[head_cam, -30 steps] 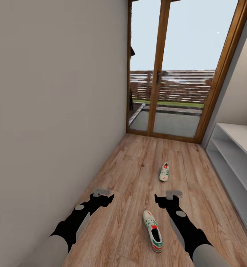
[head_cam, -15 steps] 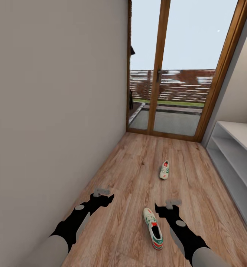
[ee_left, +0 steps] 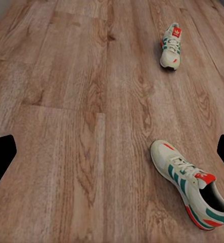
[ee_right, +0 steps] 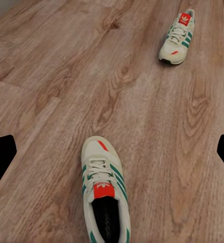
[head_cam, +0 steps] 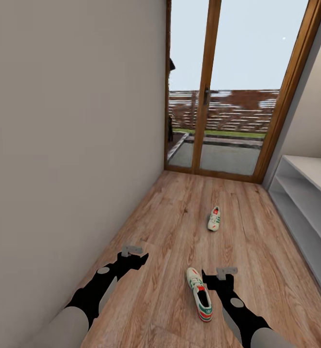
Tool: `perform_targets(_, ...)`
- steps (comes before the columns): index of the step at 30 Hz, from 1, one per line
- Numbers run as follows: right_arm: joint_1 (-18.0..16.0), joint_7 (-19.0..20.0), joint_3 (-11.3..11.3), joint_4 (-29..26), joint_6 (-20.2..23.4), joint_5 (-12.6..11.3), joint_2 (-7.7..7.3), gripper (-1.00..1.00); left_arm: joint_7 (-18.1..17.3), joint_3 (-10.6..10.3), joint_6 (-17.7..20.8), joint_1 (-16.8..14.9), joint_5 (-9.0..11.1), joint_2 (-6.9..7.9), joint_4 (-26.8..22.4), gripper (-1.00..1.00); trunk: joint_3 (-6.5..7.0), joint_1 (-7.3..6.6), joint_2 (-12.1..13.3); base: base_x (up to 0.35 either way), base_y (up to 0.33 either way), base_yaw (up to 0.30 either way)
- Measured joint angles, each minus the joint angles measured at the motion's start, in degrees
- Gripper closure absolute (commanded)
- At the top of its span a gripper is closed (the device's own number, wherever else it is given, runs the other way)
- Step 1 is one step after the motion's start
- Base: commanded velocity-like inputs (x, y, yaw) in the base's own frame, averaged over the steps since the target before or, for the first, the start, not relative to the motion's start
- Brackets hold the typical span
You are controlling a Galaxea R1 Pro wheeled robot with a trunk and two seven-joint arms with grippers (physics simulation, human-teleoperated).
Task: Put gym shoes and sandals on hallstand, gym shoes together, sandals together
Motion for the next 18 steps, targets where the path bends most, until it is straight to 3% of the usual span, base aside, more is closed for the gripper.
perform_targets(18, 0.0, 0.0, 0.0, 0.4, 0.0, 0.0, -0.03, -1.0, -0.3, 0.0, 0.0, 0.0, 0.0, -0.04, 0.0, -1.0, -3.23, 3.95, -7.2, 0.0, 0.0, 0.0)
